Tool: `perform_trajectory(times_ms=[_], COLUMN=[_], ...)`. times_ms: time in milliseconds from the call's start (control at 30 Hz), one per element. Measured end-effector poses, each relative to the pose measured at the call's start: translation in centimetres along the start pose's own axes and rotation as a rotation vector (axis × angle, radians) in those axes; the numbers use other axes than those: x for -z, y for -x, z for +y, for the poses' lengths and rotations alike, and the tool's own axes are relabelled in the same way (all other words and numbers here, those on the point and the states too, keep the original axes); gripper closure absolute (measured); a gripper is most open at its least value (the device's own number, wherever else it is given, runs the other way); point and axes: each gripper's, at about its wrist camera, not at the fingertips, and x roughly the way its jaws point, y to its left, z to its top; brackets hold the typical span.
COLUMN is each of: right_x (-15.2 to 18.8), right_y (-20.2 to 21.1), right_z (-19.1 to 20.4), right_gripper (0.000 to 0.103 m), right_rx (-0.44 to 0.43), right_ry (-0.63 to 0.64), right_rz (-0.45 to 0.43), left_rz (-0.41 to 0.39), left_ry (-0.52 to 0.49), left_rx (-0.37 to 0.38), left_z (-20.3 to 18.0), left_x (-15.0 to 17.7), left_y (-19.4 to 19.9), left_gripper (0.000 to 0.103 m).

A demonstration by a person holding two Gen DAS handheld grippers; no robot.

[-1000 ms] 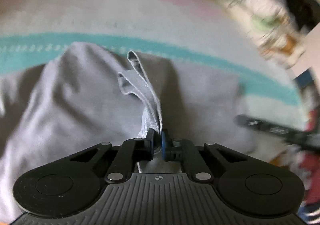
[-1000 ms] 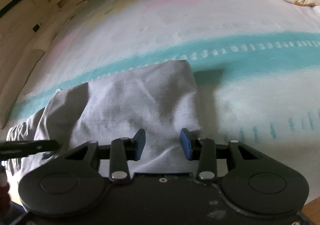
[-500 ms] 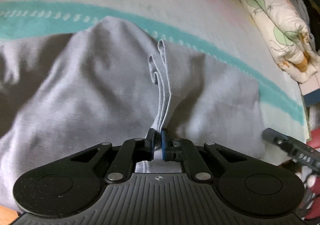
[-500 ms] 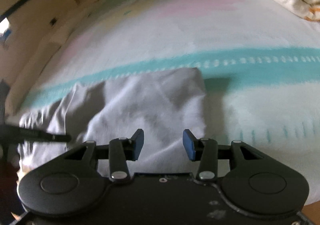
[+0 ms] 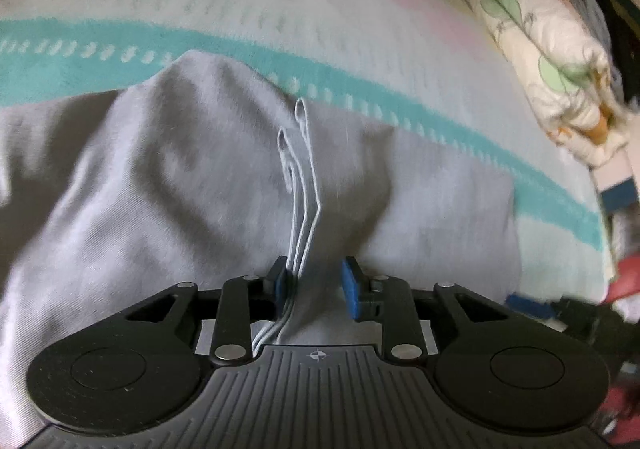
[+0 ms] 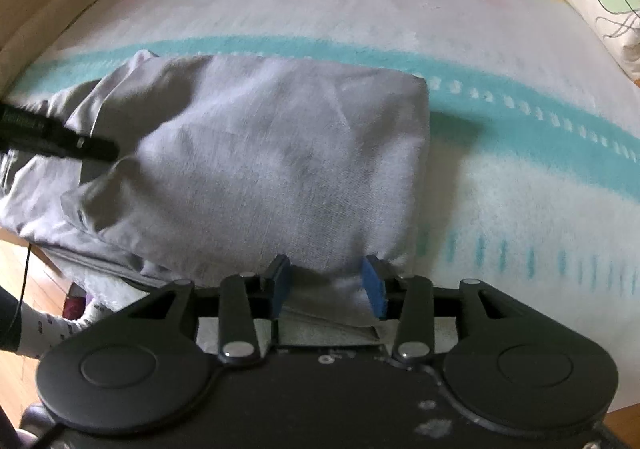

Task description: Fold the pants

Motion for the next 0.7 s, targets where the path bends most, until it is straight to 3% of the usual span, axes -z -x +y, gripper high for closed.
perform_trajectory(times_ms=[433,700], right_x=[0.1,0.1], right_y=[0.0,0.0], right_z=[-0.8,-1.7], right_gripper=[0.059,0.059], right_rx=[-0.033,-0.061], right_ry=[-0.032,-0.051], right_rz=[0.004,0.000], left_rz=[-0.086,-0.332], left_ry=[0.061,0.161], left_rx=[0.064,0.084], left_z=[-0.9,0.8], left_x=[-3.6,-4.9], left_y=[-1.8,2.4], left_gripper=[0.076,0.076])
